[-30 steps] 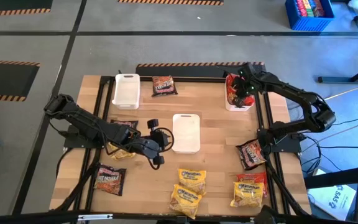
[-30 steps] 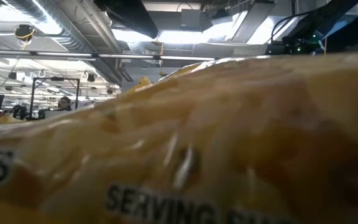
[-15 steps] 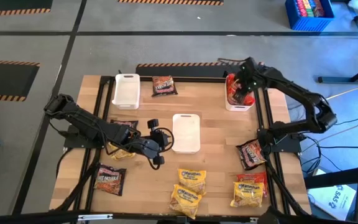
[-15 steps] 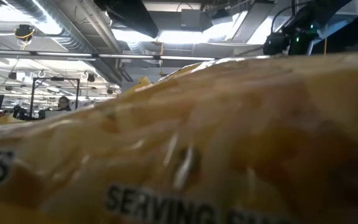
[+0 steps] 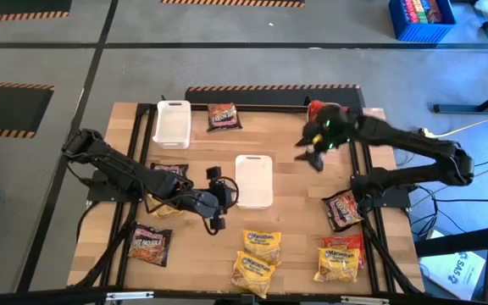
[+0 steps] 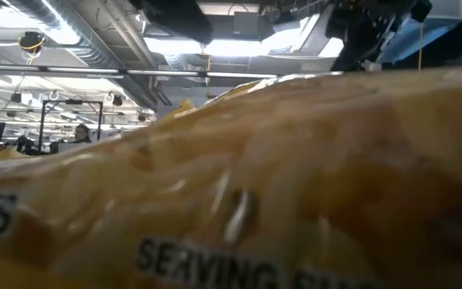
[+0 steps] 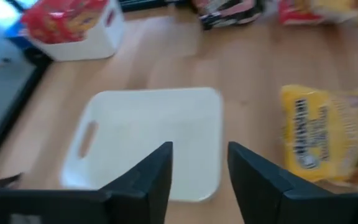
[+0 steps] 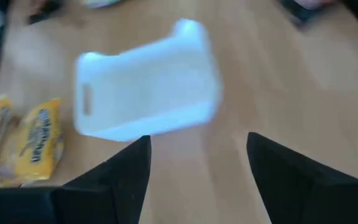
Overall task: Sort Maruchan noodles
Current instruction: Put the orange noodle pack into the white right bin
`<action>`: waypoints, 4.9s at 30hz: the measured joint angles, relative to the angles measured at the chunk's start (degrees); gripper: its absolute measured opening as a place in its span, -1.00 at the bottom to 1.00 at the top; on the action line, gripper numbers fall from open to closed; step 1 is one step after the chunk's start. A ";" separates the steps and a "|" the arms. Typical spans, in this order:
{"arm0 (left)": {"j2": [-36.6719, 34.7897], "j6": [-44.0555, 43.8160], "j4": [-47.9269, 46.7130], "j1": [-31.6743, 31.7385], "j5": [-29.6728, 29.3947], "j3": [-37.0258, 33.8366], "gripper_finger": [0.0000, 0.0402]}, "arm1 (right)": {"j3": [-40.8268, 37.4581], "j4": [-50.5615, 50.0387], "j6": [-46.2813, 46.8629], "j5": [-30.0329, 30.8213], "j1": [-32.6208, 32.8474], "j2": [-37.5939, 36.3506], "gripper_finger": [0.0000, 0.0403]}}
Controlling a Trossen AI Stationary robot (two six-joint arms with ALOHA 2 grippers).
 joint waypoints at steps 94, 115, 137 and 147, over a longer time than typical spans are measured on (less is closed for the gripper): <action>14.56 6.69 15.84 1.78 9.67 -0.15 0.08 | -14.60 3.58 44.64 2.06 57.16 23.42 -0.90; 14.53 6.44 15.86 1.65 9.49 -0.15 0.08 | -8.19 1.50 38.16 21.88 48.82 15.79 -1.00; 14.53 4.87 15.67 1.61 12.69 -0.15 0.08 | -11.46 -15.95 76.28 7.13 67.85 12.01 0.30; 14.53 3.58 15.82 1.61 13.56 -0.15 0.08 | -17.56 -2.83 81.32 10.46 71.62 11.48 0.54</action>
